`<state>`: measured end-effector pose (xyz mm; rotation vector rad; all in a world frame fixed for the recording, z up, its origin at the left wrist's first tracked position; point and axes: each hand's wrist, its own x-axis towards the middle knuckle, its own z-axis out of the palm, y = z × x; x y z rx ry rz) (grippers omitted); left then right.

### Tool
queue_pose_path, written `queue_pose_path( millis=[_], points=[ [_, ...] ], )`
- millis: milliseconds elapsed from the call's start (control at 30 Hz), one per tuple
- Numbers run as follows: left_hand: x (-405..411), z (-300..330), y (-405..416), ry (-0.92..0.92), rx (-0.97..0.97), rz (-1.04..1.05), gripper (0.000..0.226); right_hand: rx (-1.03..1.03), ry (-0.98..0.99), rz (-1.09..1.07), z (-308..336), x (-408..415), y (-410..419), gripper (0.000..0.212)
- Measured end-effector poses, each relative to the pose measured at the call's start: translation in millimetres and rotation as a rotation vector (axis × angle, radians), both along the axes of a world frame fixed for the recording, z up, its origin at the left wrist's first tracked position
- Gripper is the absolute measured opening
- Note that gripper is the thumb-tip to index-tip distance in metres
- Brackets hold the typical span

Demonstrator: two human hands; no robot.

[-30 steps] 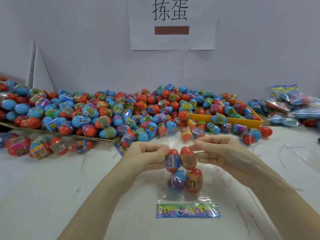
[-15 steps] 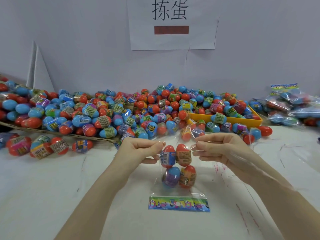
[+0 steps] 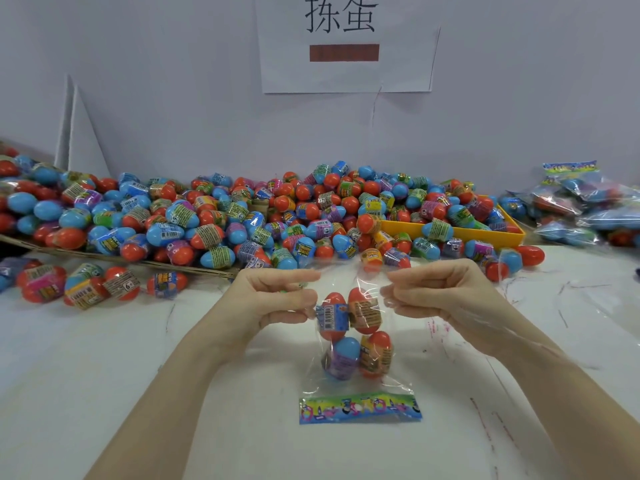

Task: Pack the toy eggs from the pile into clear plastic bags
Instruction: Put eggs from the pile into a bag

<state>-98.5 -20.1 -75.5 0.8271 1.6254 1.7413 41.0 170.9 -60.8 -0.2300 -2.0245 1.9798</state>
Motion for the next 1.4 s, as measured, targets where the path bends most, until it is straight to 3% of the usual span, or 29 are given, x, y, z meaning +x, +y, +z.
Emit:
queue_pose_path(
  millis=[167,233,333,633,767,867,900,967,1167,1267,1400],
  points=[
    [-3,0,-4,-0.025,-0.017,-0.057,0.017,0.049,0.010,0.065,2,2,-1,0.021],
    [-5,-1,-6,-0.021,-0.028,-0.073,0.025,0.081,0.015,0.083,4,3,-1,0.023],
    [-7,-2,-8,-0.012,-0.027,-0.102,0.015,0.131,0.009,0.094,5,4,-2,0.039],
    [-9,4,-13,0.113,-0.127,-0.201,0.012,0.182,0.008,0.077,3,0,-9,0.046],
    [-8,7,-12,0.113,-0.136,-0.176,0.017,0.190,0.013,0.052,4,0,-10,0.049],
    [-5,10,-11,0.151,-0.166,-0.149,0.006,0.210,0.005,0.045,4,0,-10,0.050],
    [-4,10,-10,0.192,-0.199,-0.142,0.014,0.218,0.002,0.040,4,0,-10,0.050],
    [-3,11,-10,0.254,-0.252,-0.120,0.028,0.231,-0.002,0.029,4,-1,-10,0.047],
    [-2,11,-9,0.242,-0.237,-0.112,0.027,0.376,-0.092,0.086,3,0,-5,0.044],
    [1,12,-8,0.241,-0.217,-0.117,0.022,0.459,-0.189,0.160,9,4,-4,0.030],
    [2,13,-8,0.232,-0.166,-0.093,0.018,0.478,0.009,-0.085,14,2,-10,0.009]
  ],
)
